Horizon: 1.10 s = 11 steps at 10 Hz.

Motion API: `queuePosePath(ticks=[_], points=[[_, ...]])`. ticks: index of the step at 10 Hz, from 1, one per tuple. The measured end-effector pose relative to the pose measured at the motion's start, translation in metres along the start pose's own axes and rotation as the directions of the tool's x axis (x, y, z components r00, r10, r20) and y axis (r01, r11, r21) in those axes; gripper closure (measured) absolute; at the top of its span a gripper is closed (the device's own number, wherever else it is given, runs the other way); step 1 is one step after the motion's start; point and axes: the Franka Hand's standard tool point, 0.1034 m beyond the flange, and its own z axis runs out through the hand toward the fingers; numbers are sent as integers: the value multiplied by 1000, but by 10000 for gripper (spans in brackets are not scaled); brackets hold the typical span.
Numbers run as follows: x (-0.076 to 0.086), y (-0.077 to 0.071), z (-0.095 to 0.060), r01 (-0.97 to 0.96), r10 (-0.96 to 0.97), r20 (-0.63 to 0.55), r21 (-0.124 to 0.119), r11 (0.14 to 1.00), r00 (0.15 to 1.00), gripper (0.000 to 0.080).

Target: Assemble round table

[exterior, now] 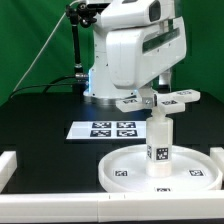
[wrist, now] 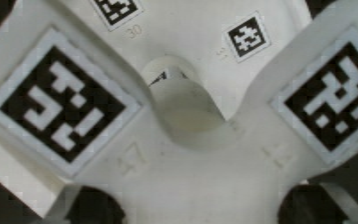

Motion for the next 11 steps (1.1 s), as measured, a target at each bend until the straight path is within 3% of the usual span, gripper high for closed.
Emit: queuePosePath(ticks=[6,11], points=[[-5,-1,12,-5,5,6,14,1000,1000,359],[-5,0,12,2,-2,6,12,1000,1000,359]])
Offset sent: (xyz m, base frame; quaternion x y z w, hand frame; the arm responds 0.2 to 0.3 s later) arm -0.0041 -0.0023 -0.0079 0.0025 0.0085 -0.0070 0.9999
